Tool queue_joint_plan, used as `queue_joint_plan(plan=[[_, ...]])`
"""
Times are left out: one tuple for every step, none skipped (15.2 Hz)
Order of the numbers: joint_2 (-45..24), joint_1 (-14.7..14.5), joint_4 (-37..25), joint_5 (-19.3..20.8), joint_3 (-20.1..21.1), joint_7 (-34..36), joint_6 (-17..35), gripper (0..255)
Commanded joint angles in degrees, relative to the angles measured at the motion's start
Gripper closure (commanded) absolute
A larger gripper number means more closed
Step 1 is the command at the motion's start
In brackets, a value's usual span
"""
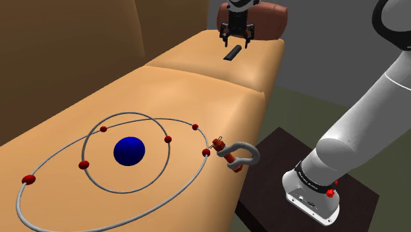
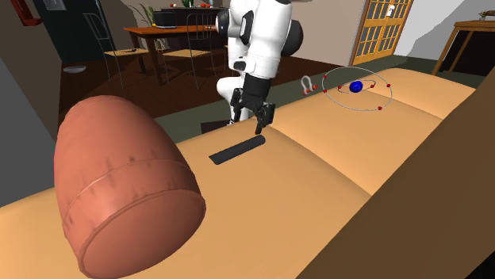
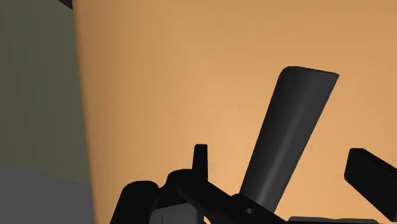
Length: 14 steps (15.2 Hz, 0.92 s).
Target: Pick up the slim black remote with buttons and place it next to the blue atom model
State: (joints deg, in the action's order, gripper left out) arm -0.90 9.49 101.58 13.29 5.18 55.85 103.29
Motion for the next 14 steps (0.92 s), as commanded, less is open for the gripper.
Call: queue_joint_plan(plan=[[-4.84,0.45,-5.23,1.23,-0.50,3.62,-0.58,0],[-7.02,0.58,-7.73,1.73,-0.84,5.28,-0.99,0],[-9.20,0.70,-10.32,2.19,-1.21,6.86,-1.48,0],[-9.29,0.66,-10.42,2.19,-1.28,6.91,-1.50,0],[-9.30,0.74,-9.70,2.22,-1.36,6.95,-0.74,0],[-9.32,0.84,-8.99,2.26,-1.43,7.00,0.00,0],[-9.36,0.93,-8.29,2.29,-1.49,7.04,0.75,0],[-9.41,1.03,-7.62,2.33,-1.56,7.09,1.49,0],[-9.47,1.12,-6.96,2.38,-1.63,7.13,2.22,0],[-9.54,1.22,-6.32,2.43,-1.69,7.18,2.96,0],[-9.69,1.36,-5.34,2.51,-1.80,7.25,4.10,0],[-9.67,1.37,-5.32,2.50,-1.79,7.25,4.11,0],[-9.68,1.37,-5.33,2.51,-1.79,7.25,4.10,0],[-9.69,1.36,-5.33,2.51,-1.80,7.25,4.10,0]])
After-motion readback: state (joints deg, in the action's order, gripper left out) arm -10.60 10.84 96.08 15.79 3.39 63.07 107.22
